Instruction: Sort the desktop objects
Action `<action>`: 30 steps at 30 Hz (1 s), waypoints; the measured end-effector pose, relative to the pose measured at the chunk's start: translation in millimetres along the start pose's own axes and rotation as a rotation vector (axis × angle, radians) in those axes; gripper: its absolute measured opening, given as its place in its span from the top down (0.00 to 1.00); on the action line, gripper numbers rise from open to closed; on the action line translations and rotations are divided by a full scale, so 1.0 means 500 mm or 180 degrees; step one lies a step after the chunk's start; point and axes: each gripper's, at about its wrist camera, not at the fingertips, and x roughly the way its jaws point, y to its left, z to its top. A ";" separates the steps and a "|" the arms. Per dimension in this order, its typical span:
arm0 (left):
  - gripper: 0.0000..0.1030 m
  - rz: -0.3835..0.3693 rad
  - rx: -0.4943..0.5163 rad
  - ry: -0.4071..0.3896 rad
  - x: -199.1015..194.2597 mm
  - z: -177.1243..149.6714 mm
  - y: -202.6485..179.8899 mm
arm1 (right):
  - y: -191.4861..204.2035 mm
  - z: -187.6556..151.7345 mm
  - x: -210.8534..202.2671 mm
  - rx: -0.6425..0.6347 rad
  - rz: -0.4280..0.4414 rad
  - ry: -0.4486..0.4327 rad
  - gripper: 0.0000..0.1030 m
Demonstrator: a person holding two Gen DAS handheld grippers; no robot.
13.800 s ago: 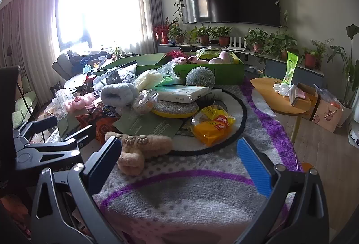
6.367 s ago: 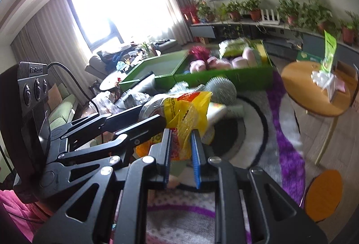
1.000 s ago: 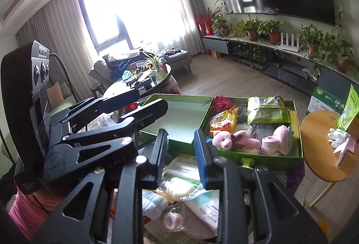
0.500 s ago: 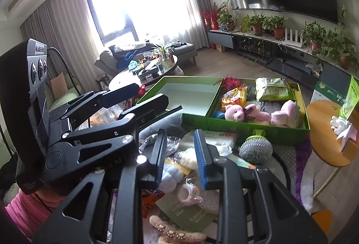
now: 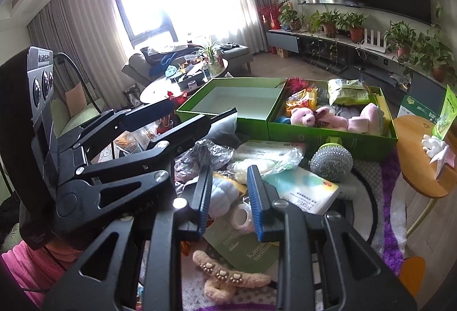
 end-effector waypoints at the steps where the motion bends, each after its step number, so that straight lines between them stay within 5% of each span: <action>1: 0.48 0.0013 -0.0007 -0.0004 -0.001 -0.007 -0.002 | 0.001 -0.005 0.000 -0.0002 -0.0003 0.0005 0.75; 30: 0.48 0.0044 -0.0354 0.0273 0.061 -0.149 0.004 | -0.026 -0.121 0.087 0.0221 0.0017 0.0292 0.75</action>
